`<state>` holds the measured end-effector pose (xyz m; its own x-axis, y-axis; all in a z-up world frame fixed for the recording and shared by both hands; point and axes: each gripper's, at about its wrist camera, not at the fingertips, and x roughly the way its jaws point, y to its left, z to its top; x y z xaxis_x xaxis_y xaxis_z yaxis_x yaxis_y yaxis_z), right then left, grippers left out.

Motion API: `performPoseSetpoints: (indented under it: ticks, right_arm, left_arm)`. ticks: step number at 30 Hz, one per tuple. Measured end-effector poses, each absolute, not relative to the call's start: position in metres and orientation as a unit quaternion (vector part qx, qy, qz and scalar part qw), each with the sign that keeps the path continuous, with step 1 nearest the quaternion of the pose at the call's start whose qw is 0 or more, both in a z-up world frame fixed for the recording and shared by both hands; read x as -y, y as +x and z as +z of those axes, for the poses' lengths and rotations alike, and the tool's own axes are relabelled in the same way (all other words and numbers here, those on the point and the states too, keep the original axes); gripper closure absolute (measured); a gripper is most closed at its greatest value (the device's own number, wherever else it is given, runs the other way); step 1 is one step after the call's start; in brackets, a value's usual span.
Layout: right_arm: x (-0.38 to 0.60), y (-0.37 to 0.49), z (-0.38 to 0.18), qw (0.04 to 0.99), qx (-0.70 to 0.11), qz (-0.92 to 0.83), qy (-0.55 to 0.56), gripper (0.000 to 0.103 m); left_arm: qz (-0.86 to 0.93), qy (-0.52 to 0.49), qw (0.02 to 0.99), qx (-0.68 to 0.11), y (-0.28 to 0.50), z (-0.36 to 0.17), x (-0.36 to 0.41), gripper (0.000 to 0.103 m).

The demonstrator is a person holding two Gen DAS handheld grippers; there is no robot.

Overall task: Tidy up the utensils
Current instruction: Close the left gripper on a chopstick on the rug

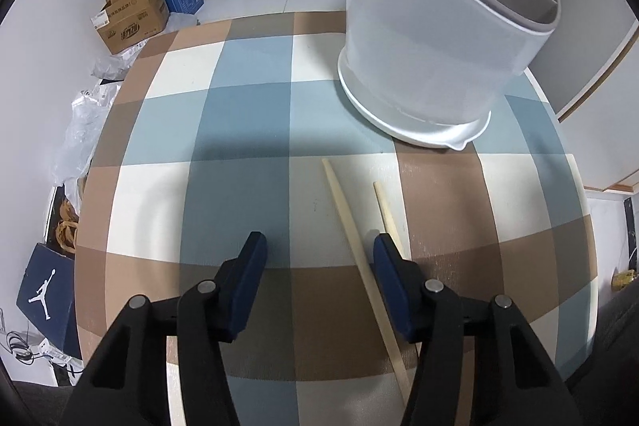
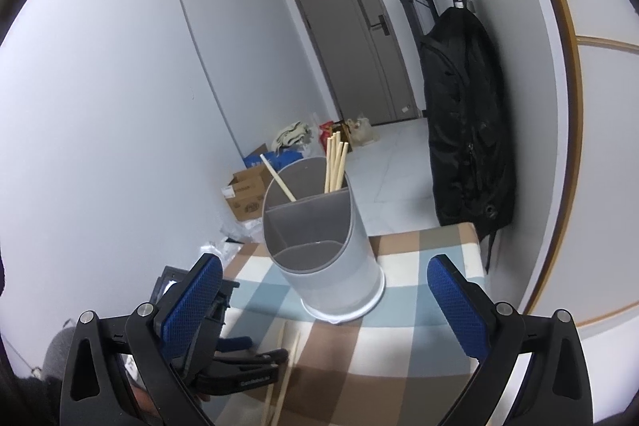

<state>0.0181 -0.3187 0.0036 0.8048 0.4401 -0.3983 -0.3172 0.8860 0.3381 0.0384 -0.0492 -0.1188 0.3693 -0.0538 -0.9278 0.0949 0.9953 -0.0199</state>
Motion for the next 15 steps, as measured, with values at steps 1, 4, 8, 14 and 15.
performPoseSetpoints:
  ticks: [1, 4, 8, 14, 15]
  right_arm:
    - [0.321, 0.019, 0.003, 0.940, -0.241, 0.201, 0.134, 0.000]
    - [0.325, 0.020, 0.004, 0.937, -0.243, 0.202, 0.147, 0.000]
    - [0.330, 0.019, 0.005, 0.936, -0.244, 0.199, 0.158, 0.000]
    - [0.337, 0.020, 0.003, 0.935, -0.250, 0.187, 0.166, 0.000]
    - [0.338, 0.021, 0.002, 0.935, -0.253, 0.185, 0.168, 0.000]
  left_arm:
    - [-0.045, 0.019, 0.827, -0.561, 0.041, -0.119, 0.050, 0.053]
    - [-0.041, 0.015, 0.823, -0.566, 0.049, -0.118, 0.050, 0.053]
    - [-0.038, 0.016, 0.822, -0.568, 0.058, -0.119, 0.053, 0.053]
    - [-0.049, 0.013, 0.821, -0.569, 0.063, -0.118, 0.055, 0.098]
    - [-0.050, 0.010, 0.818, -0.572, 0.063, -0.118, 0.056, 0.100]
